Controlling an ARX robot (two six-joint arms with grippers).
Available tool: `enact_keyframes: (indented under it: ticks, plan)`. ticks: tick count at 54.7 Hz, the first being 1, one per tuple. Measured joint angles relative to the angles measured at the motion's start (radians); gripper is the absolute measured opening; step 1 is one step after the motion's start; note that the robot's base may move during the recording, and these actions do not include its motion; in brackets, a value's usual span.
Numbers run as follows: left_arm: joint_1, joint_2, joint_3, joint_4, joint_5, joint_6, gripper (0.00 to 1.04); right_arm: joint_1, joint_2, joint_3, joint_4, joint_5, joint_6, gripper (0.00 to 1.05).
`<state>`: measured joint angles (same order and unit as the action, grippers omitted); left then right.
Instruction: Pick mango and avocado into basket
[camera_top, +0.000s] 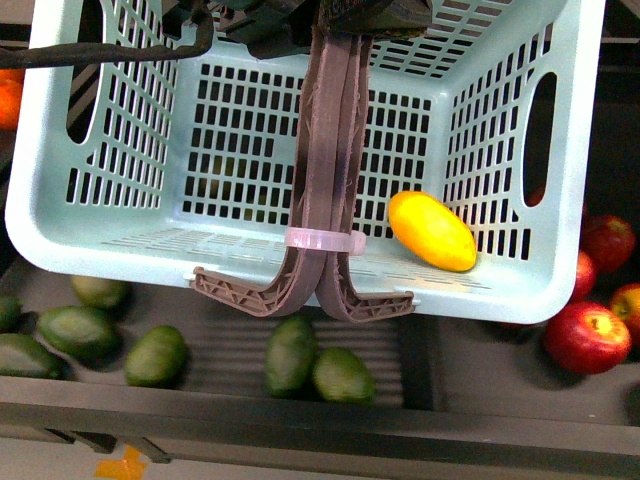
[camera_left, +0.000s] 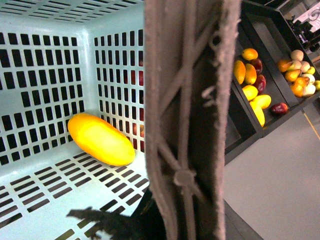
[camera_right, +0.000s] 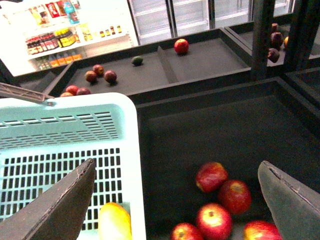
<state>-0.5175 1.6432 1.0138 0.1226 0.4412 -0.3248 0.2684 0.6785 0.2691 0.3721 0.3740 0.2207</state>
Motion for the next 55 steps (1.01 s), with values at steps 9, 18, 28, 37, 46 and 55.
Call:
enact_keyframes:
  ticks: [9, 18, 28, 37, 46, 55]
  plan:
    - [0.000, 0.000, 0.000, 0.000, -0.002, -0.001, 0.06, 0.000, 0.001, 0.000, 0.000, 0.000, 0.000, 0.96]
    - [0.000, 0.000, 0.000, 0.000, -0.008, 0.001, 0.05, 0.000, 0.002, 0.000, 0.000, 0.000, 0.000, 0.96]
    - [0.000, 0.000, 0.001, 0.000, -0.007, 0.002, 0.05, 0.000, 0.002, 0.000, 0.000, 0.000, 0.000, 0.96]
    - [0.000, 0.000, 0.002, 0.000, 0.002, 0.000, 0.05, 0.000, 0.001, 0.000, 0.000, 0.001, 0.000, 0.96]
    - [0.015, 0.000, 0.002, -0.001, -0.024, 0.000, 0.05, 0.004, 0.000, 0.000, 0.000, -0.003, -0.001, 0.96]
    - [0.014, 0.000, 0.002, -0.001, -0.030, 0.005, 0.05, -0.080, 0.051, 0.089, -0.294, -0.165, 0.033, 0.96]
